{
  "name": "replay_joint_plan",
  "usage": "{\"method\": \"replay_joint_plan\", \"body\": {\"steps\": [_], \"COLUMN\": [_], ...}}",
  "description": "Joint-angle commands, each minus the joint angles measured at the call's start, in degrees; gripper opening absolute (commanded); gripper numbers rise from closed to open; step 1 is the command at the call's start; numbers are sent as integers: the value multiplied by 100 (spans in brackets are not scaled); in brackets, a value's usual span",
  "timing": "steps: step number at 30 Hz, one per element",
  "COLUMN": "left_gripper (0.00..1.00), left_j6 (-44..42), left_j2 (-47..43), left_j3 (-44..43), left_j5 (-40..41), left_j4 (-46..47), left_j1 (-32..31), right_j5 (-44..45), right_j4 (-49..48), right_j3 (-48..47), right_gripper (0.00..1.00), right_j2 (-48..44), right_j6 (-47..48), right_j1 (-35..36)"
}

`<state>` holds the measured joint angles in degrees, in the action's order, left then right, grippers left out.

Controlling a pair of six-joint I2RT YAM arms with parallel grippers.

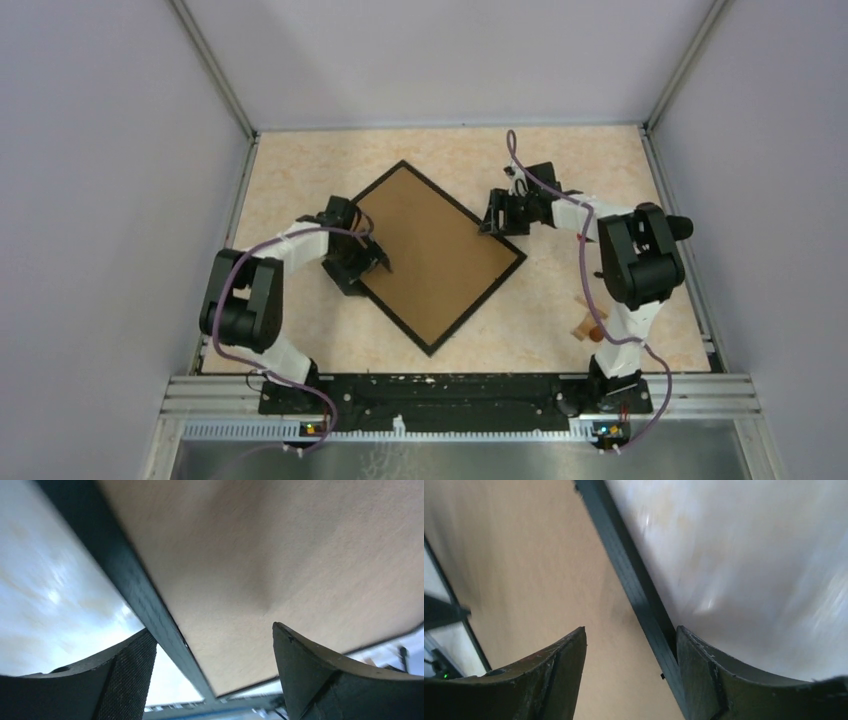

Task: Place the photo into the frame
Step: Adjust the photo frame at the center of the board.

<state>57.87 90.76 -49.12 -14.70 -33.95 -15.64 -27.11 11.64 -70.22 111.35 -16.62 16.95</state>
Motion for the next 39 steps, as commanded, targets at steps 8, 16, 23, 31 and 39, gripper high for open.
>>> {"method": "replay_joint_plan", "body": {"steps": [8, 16, 23, 31, 39], "left_gripper": [91, 98, 94, 86, 84], "left_j6": [-1823, -2012, -2296, -1538, -1255], "left_j2": [1285, 271, -1162, 172, 593], "left_j3": [-891, -870, -191, 411, 1115], "left_j5": [715, 1740, 93, -1888, -1638], "left_j4": [1986, 1299, 2346, 4435, 4911], "left_j1": [351, 334, -444, -1853, -1928], "right_j5": [-225, 555, 290, 146, 101], "right_j4": [-129, 1359, 1309, 951, 440], "right_j3": [2458, 1410, 1746, 2598, 3102], "right_gripper": [65, 71, 61, 48, 39], "right_j2": [-1996, -2227, -2375, -2744, -2631], "right_j6": [-1603, -891, -1088, -1741, -2060], "right_j1": [1603, 688, 539, 1163, 1459]}}
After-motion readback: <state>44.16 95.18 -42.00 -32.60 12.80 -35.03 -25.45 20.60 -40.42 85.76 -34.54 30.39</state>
